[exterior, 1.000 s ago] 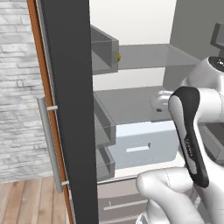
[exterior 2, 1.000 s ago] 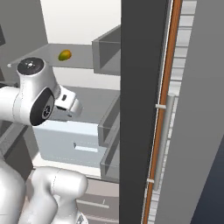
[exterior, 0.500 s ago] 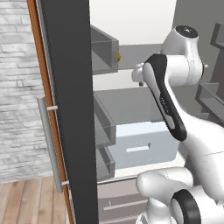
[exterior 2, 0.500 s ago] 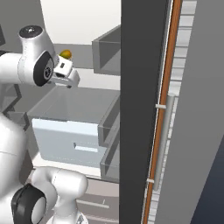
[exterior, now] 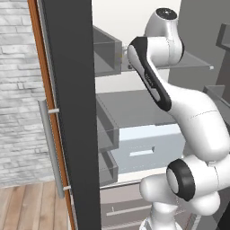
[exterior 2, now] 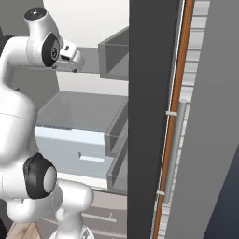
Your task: Pick the mango and kiwi from the fridge and place them inside the tupperware on the counter.
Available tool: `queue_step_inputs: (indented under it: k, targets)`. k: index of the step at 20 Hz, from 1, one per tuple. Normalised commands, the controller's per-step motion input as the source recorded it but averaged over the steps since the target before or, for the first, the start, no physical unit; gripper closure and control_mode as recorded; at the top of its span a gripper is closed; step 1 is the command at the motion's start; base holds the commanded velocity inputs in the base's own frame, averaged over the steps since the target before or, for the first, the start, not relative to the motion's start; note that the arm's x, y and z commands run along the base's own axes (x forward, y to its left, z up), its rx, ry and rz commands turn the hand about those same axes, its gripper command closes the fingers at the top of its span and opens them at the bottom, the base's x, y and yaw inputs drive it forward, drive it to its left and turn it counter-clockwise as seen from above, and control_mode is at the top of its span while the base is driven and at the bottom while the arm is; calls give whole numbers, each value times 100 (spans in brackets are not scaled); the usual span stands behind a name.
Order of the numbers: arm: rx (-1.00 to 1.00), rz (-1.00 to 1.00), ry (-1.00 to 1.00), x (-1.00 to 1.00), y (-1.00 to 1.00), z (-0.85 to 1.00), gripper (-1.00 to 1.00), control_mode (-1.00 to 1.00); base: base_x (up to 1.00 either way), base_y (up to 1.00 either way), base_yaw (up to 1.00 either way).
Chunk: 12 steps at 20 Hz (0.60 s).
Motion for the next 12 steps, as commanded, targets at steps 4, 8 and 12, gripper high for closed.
queue_step_inputs:
  k: [4,8,12]
  targets:
    - [-1,0,-12,69,23,1,-100,-100,0,0,0]
    - [0,0,0,72,21,0,-100,-100,0,0,0]
    - [0,0,0,69,27,0,-100,-100,0,0,0]
